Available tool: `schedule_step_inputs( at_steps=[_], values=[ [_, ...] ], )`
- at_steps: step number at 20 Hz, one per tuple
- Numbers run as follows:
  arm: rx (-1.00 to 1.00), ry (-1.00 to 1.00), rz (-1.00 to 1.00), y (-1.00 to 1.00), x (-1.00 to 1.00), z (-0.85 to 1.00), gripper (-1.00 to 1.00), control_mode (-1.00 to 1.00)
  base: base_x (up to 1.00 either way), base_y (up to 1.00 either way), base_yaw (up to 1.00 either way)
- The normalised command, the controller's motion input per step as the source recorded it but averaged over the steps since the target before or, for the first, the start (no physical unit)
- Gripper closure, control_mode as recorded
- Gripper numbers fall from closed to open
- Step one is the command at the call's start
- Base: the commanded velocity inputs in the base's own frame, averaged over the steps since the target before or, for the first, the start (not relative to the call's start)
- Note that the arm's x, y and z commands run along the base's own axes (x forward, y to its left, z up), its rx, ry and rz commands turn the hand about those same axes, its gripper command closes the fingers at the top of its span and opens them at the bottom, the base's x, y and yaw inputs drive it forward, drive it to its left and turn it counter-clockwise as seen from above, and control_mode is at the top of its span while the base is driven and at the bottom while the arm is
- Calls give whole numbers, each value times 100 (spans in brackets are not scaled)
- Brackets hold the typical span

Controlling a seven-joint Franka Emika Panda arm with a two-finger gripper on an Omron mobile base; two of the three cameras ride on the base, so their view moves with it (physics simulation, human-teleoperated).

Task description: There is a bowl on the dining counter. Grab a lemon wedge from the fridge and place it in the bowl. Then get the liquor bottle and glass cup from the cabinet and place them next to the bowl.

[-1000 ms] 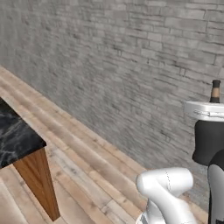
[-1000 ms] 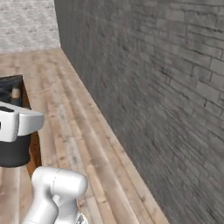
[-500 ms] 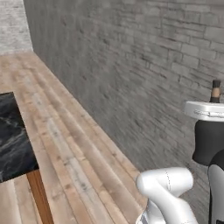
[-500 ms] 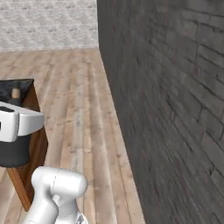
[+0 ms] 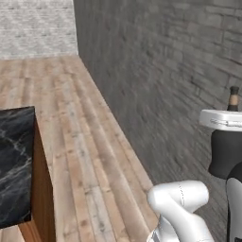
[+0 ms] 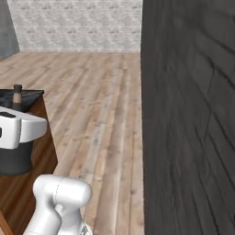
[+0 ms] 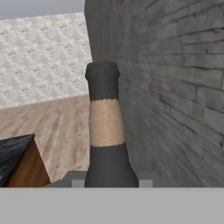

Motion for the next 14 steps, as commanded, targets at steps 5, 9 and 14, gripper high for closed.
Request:
schedule_step_inputs(
  at_steps=[5,9,14],
  values=[
    [0,0,0,0,0,0,100,100,100,-35,35],
    [0,0,0,0,0,0,100,100,100,-28,33],
    [0,0,0,0,0,0,100,100,100,-28,32]
  ],
)
